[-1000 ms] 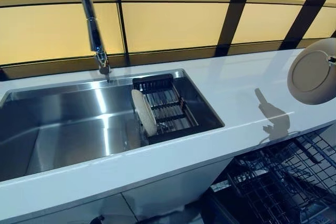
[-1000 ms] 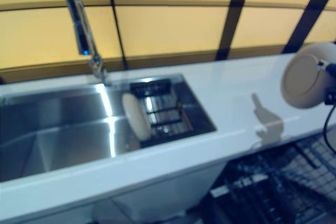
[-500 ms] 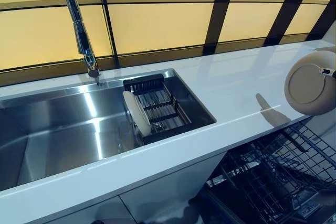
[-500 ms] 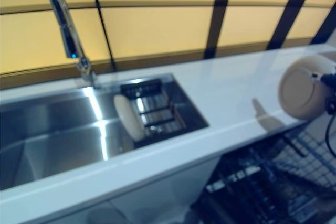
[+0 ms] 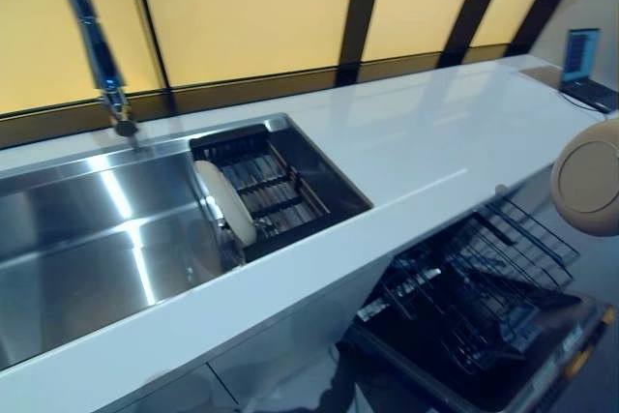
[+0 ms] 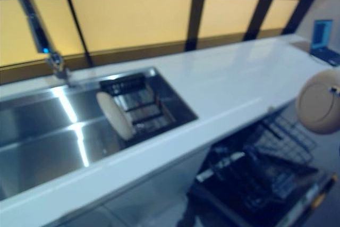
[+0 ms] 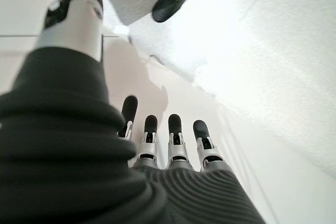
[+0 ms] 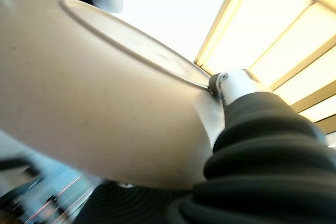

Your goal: Take plates into dishwasher

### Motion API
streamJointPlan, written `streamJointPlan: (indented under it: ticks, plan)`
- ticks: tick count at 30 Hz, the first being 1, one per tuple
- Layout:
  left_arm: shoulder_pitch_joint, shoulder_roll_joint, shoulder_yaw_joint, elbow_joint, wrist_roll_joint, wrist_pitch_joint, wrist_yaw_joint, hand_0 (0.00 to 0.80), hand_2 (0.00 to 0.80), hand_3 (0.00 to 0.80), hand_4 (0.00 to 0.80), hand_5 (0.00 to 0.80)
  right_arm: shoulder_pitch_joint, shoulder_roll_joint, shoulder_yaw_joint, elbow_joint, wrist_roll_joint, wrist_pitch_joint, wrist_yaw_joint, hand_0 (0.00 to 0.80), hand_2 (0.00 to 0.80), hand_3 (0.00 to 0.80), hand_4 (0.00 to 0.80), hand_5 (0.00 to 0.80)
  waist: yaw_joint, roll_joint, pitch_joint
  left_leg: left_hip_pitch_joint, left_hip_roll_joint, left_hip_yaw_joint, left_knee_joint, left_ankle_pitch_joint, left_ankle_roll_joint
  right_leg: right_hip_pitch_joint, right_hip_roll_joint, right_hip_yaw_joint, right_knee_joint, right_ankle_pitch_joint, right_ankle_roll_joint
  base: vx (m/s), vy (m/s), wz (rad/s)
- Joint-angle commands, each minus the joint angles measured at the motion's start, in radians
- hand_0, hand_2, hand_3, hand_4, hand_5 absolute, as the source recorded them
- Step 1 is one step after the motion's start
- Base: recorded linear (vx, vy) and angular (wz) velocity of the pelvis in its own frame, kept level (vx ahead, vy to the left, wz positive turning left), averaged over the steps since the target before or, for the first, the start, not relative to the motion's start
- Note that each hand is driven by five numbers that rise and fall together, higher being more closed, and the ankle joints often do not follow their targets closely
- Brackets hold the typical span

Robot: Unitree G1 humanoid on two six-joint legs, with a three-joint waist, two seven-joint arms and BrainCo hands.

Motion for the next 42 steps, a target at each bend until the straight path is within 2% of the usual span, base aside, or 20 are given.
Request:
streamJointPlan:
  ticks: [1, 5, 10, 22, 29, 42]
  plan:
    - [-0.062, 0.059, 0.032, 0.022, -0.043, 0.010, 0.008, 0.000, 0.000, 0.000, 0.000, 0.000, -0.030, -0.066, -0.041, -0.014, -0.028, -0.055, -0.007, 0.800, 0.800, 0.800, 0.800, 0.800, 0.049, -0.057, -0.076, -0.069, -0.055, -0.058, 0.120, -0.066, 0.031, 0.067, -0.021, 0.000, -0.122, 0.089, 0.062, -0.058, -0.133, -0.23]
    - [-0.065, 0.013, 0.017, 0.031, -0.014, -0.014, 0.018, 0.000, 0.000, 0.000, 0.000, 0.000, -0.046, -0.087, -0.023, 0.011, -0.029, -0.057, 0.016, 0.800, 0.800, 0.800, 0.800, 0.800, 0.040, -0.060, -0.083, -0.054, -0.048, -0.046, 0.067, -0.046, 0.019, 0.078, 0.011, 0.002, -0.147, 0.071, 0.050, -0.030, -0.057, -0.13]
    - [-0.049, -0.006, 0.010, 0.023, -0.005, -0.025, 0.030, 0.000, 0.000, 0.000, 0.000, 0.000, -0.003, -0.084, -0.046, -0.011, -0.054, -0.061, 0.058, 0.800, 0.800, 0.800, 0.800, 0.800, 0.025, -0.053, -0.087, -0.028, -0.055, -0.041, 0.015, -0.027, 0.014, 0.075, 0.026, 0.003, -0.152, 0.067, 0.045, -0.007, -0.004, -0.07]
    - [-0.069, 0.013, 0.017, 0.006, 0.016, -0.018, 0.020, 0.000, 0.000, 0.000, 0.000, 0.000, 0.064, 0.034, -0.015, -0.085, -0.072, -0.140, 0.105, 0.800, 0.800, 0.800, 0.800, 0.800, 0.025, -0.042, -0.073, -0.018, -0.059, -0.044, -0.006, -0.019, 0.022, 0.064, 0.027, -0.001, -0.140, 0.066, 0.047, -0.009, -0.036, 0.05]
    - [-0.074, 0.013, 0.026, 0.005, 0.024, -0.013, 0.013, 0.000, 0.000, 0.000, 0.000, 0.000, 0.069, 0.103, 0.038, -0.137, -0.150, -0.176, 0.131, 0.800, 0.800, 0.800, 0.800, 0.800, 0.031, -0.041, -0.067, -0.018, -0.059, -0.047, -0.011, -0.016, 0.024, 0.064, 0.028, -0.010, -0.138, 0.065, 0.050, -0.007, -0.014, 0.01]
    - [-0.075, 0.012, 0.049, -0.009, 0.034, -0.014, 0.005, 0.000, 0.000, 0.000, 0.000, 0.000, 0.102, 0.160, 0.091, -0.232, -0.259, -0.179, 0.201, 0.800, 0.800, 0.800, 0.800, 0.800, 0.026, -0.045, -0.058, -0.015, -0.060, -0.046, -0.011, -0.014, 0.028, 0.063, 0.034, -0.005, -0.135, 0.064, 0.050, -0.001, -0.002, 0.01]
